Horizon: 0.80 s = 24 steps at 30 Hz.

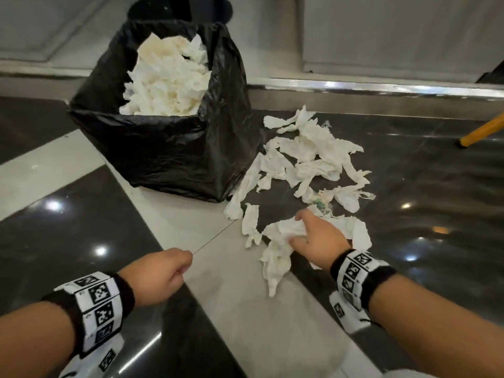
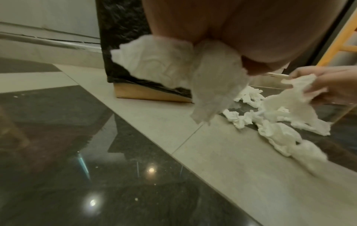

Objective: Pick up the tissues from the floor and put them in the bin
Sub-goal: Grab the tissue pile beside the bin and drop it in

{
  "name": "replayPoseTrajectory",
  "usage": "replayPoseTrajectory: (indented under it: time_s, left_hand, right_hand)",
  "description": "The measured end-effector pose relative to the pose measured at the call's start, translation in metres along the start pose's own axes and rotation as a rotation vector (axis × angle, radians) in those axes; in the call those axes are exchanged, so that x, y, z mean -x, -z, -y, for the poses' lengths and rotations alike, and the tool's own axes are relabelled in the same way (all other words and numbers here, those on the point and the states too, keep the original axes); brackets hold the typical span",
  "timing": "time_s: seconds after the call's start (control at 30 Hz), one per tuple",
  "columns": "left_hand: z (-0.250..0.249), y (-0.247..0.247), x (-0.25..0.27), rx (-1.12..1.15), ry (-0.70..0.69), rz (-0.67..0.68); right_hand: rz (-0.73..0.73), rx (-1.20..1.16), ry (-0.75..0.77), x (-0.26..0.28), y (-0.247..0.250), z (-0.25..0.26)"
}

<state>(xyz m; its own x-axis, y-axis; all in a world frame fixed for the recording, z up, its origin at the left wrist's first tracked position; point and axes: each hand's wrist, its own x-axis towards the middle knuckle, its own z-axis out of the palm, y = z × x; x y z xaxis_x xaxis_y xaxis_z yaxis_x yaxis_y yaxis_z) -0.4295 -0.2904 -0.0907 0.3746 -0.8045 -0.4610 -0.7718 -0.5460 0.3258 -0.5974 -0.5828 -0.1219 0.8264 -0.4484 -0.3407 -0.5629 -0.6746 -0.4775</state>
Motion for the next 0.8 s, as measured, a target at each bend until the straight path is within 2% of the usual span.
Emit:
replayPoseTrajectory:
  time_s: [0.13, 0.2, 0.27, 0.33, 0.4, 0.5, 0.57, 0.67, 0.8]
  left_hand:
    - [-0.005, 0.008, 0.012, -0.035, 0.016, 0.007]
    - [-0.001, 0.011, 0.014, -0.09, 0.006, 0.004]
    - [0.005, 0.02, 0.014, -0.146, 0.013, -0.004]
    - [0.008, 0.032, 0.014, -0.172, 0.058, -0.025]
    - [0.012, 0.049, 0.015, -0.187, 0.088, -0.064]
    - [0.012, 0.083, 0.028, -0.186, 0.112, -0.039]
    - [0.014, 0.099, 0.032, -0.171, 0.139, -0.068]
    - [0.021, 0.112, 0.013, -0.075, 0.203, -0.166]
    - [0.02, 0.097, -0.026, 0.009, 0.146, -0.176]
  right_hand:
    - [0.267, 0.337, -0.011, -0.034, -0.043, 0.009]
    - [0.282, 0.404, 0.037, -0.042, -0.056, 0.004]
    - [0.244, 0.359, 0.056, -0.052, -0.051, -0.001]
    - [0.224, 0.255, -0.002, -0.059, -0.032, -0.005]
    - [0.19, 0.136, -0.082, -0.062, -0.002, -0.004]
    - [0.159, -0.061, -0.131, -0.05, 0.067, 0.019]
    - [0.074, -0.177, -0.069, -0.048, 0.121, 0.047]
    - [-0.143, -0.267, 0.124, -0.055, 0.194, 0.114]
    - [-0.45, -0.361, 0.418, -0.066, 0.245, 0.212]
